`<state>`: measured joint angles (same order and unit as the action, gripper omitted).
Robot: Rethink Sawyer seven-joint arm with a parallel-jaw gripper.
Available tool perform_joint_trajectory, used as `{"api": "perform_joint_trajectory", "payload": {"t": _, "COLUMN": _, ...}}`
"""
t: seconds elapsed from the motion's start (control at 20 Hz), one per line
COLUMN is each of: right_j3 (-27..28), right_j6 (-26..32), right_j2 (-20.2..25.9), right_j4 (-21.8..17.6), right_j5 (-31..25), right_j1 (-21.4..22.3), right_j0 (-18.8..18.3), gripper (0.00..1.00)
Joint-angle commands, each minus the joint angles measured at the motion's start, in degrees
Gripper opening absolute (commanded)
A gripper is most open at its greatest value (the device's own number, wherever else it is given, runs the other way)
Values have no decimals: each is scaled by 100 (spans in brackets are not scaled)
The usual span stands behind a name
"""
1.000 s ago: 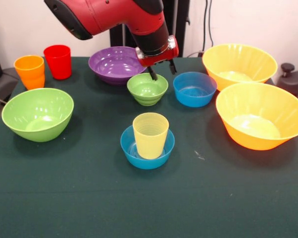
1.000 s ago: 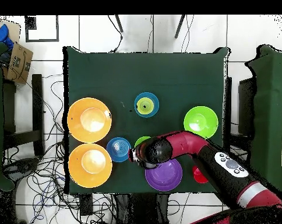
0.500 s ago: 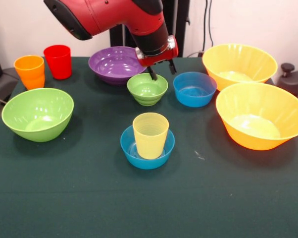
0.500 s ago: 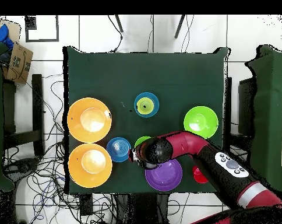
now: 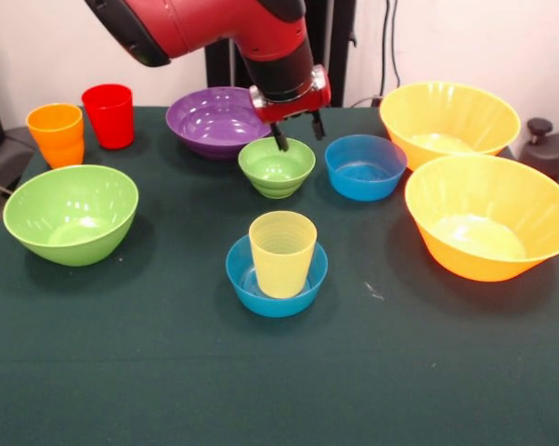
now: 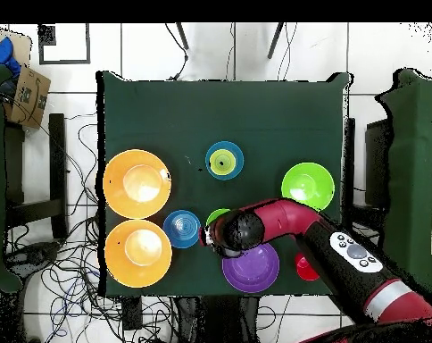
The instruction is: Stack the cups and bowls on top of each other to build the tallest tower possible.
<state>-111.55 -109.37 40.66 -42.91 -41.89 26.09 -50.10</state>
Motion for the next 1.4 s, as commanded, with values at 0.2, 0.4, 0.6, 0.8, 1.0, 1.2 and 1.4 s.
{"api": "perform_joint_trajectory", "payload": {"t": 0.2, "right_j3": 40, "right_j6": 758, "right_j2": -61, "right_j4": -687, "right_j5": 124, "right_j1": 476, "right_j0": 351, "gripper": 100}}
{"api": "perform_joint_trajectory", "payload": {"t": 0.4, "right_j3": 33, "right_j6": 721, "right_j2": -77, "right_j4": -717, "right_j5": 161, "right_j1": 463, "right_j0": 385, "gripper": 100}}
{"api": "perform_joint_trajectory", "payload": {"t": 0.6, "right_j3": -11, "right_j6": 735, "right_j2": -110, "right_j4": -750, "right_j5": 178, "right_j1": 376, "right_j0": 403, "gripper": 100}}
{"api": "perform_joint_trajectory", "payload": {"t": 0.8, "right_j3": -228, "right_j6": 617, "right_j2": -148, "right_j4": -818, "right_j5": 290, "right_j1": 312, "right_j0": 478, "gripper": 100}}
{"api": "perform_joint_trajectory", "payload": {"t": 1.0, "right_j3": -502, "right_j6": 317, "right_j2": -267, "right_j4": -955, "right_j5": 456, "right_j1": 406, "right_j0": 662, "gripper": 100}}
{"api": "perform_joint_trajectory", "payload": {"t": 1.2, "right_j3": -694, "right_j6": 125, "right_j2": -339, "right_j4": -1048, "right_j5": 519, "right_j1": 593, "right_j0": 850, "gripper": 100}}
{"api": "perform_joint_trajectory", "payload": {"t": 1.4, "right_j3": -770, "right_j6": -8, "right_j2": -481, "right_j4": -1234, "right_j5": 724, "right_j1": 459, "right_j0": 1021, "gripper": 100}}
